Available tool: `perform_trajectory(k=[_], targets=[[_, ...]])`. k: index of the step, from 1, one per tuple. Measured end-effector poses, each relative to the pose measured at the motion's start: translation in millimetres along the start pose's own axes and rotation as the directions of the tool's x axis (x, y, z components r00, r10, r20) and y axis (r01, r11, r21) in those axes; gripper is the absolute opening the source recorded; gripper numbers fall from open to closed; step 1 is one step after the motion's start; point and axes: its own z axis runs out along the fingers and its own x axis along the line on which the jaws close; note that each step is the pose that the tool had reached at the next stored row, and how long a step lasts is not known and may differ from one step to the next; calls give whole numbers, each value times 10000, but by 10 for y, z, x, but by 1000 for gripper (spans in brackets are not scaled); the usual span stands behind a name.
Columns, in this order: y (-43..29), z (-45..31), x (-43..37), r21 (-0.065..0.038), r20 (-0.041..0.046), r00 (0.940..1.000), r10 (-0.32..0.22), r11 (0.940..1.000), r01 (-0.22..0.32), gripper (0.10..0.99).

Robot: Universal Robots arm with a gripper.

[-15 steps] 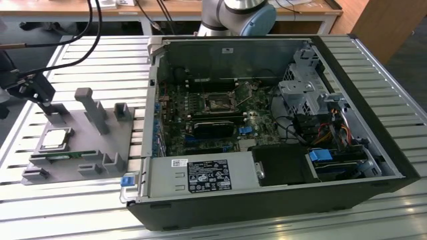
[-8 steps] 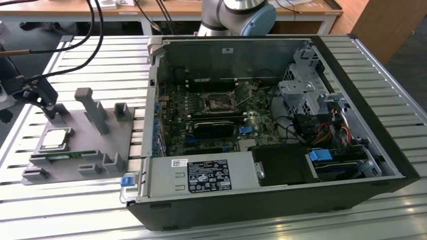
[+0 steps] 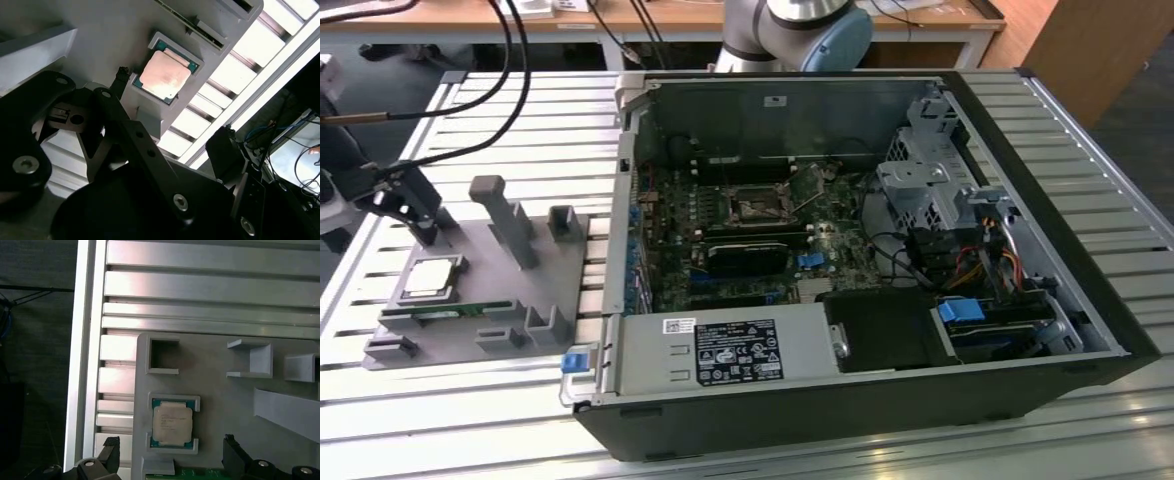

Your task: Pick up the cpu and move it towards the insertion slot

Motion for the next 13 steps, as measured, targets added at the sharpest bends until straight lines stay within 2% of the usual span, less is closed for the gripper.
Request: perform_trajectory(k=[6,8,13], targets=[[-3,92,0,0,-1,10000,0,10000,0,894],[-6,155,0,0,0,10000,0,10000,0,894],[-8,205,0,-7,0,10000,0,10000,0,894]])
